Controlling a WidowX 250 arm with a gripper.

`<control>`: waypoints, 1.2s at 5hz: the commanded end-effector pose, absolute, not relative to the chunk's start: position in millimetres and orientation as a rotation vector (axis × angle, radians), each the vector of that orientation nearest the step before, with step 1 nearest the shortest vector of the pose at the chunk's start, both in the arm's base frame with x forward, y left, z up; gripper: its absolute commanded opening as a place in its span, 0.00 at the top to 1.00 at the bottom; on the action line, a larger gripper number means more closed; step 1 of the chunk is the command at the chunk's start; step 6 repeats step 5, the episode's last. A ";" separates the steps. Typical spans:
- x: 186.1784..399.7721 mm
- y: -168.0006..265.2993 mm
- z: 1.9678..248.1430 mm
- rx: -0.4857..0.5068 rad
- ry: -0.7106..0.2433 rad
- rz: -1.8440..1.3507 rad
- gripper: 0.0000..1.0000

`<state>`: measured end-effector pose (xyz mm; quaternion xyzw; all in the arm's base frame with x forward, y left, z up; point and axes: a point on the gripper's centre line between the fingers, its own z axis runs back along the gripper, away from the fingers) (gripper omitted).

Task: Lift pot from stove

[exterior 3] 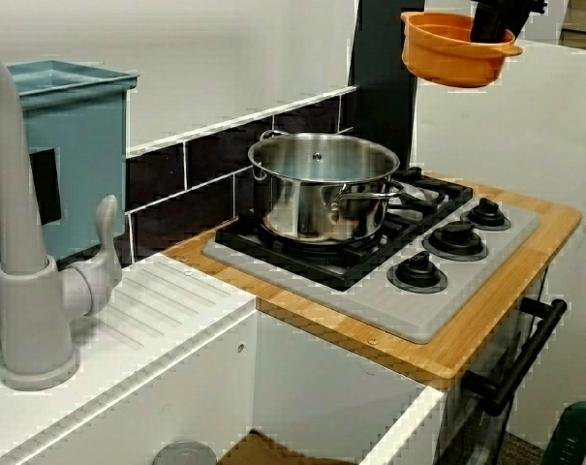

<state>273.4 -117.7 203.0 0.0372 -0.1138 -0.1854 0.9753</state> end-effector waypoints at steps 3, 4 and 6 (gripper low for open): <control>272.9 -118.3 222.9 0.056 -0.296 -0.365 1.00; 273.2 -117.3 223.5 0.055 -0.296 -0.364 1.00; 272.9 -116.5 223.7 0.054 -0.296 -0.363 1.00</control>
